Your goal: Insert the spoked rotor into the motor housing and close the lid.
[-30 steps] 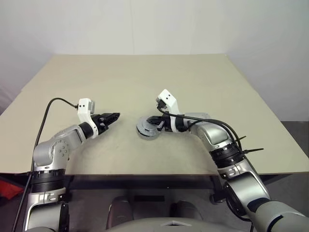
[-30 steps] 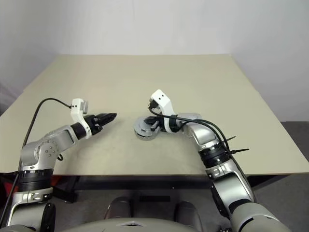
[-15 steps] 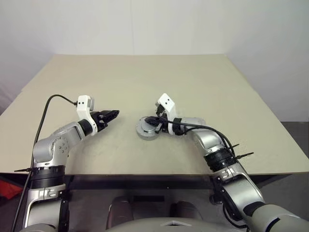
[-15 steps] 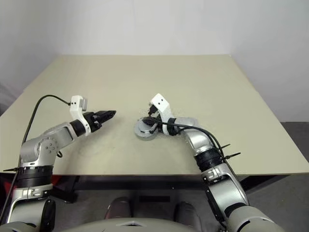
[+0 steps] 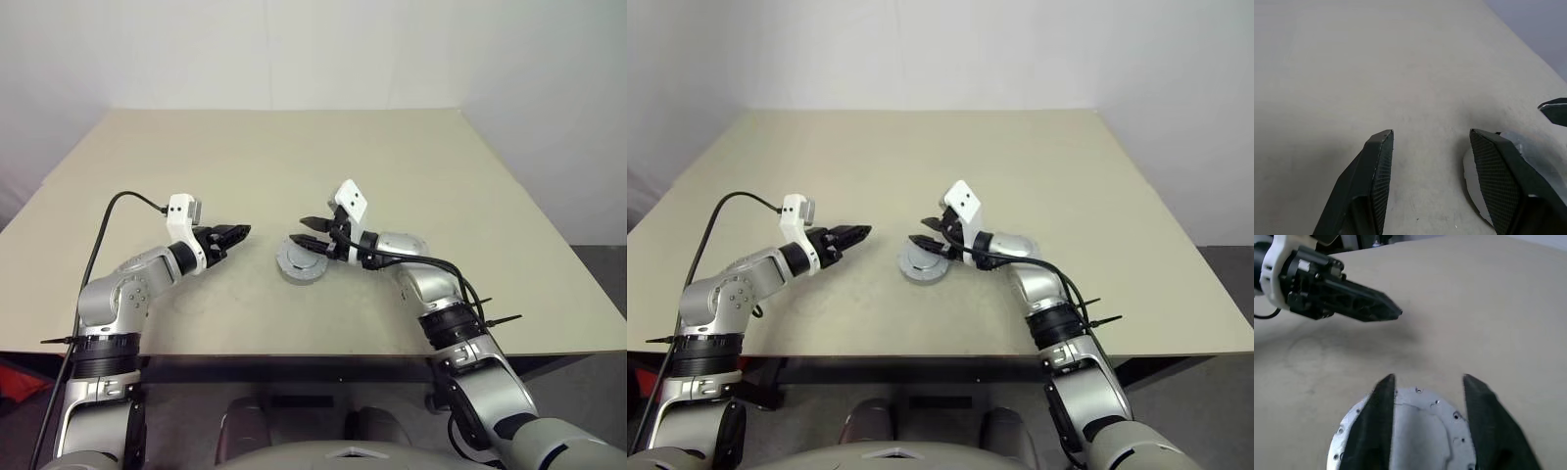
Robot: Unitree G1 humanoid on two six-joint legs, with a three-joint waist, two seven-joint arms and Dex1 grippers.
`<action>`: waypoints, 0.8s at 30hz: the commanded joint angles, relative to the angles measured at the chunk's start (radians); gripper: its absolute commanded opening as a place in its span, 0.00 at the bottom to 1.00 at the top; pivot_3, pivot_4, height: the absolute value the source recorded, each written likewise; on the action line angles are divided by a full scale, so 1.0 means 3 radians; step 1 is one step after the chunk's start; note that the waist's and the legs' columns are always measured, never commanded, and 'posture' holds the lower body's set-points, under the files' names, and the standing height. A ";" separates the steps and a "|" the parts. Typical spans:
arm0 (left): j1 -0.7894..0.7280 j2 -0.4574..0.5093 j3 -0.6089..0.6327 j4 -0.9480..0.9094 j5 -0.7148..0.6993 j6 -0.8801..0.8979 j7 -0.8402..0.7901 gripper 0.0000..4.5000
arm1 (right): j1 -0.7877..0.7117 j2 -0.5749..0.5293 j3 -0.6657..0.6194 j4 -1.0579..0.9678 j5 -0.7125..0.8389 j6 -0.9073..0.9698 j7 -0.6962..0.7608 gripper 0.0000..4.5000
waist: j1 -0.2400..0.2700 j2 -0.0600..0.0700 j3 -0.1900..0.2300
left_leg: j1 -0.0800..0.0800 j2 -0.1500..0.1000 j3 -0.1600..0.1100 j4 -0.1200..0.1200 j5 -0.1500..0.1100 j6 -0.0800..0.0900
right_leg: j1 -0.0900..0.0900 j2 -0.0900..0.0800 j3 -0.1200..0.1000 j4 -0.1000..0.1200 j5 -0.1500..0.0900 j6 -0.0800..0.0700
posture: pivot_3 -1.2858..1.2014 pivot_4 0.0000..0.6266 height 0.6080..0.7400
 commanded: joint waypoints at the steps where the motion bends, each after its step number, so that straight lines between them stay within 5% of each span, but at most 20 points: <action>1: -0.0083 0.0056 0.0032 -0.0028 -0.0006 -0.0016 -0.0047 0.58 | 0.0015 -0.0034 0.0061 -0.0157 -0.0039 -0.0050 0.0056 0.81 | 0.0000 0.0000 0.0000 | 0.0000 0.0000 0.0000 -0.0001 0.0000 0.0000 | 0.0000 0.0000 0.0000 0.0000 0.0000 0.0000 | 0.52 0.00 1.00; 3: -0.0090 0.0065 0.0035 -0.0020 -0.0008 -0.0009 -0.0052 0.58 | 0.0027 -0.0036 0.0090 -0.0132 -0.0085 -0.0064 0.0054 0.96 | -0.0001 0.0000 0.0000 | 0.0001 0.0000 0.0000 -0.0002 0.0001 -0.0001 | 0.0000 0.0001 0.0000 -0.0001 0.0000 0.0000 | 0.52 0.00 1.00; 24: -0.0082 0.0123 0.0089 -0.0052 -0.0016 0.0053 -0.0017 0.58 | 0.0101 0.0017 0.0179 0.0284 -0.0276 -0.0278 0.0043 0.96 | -0.0002 -0.0001 0.0000 | 0.0002 0.0000 0.0000 -0.0003 0.0002 -0.0002 | 0.0000 0.0001 0.0000 -0.0001 0.0000 0.0000 | 0.52 0.00 1.00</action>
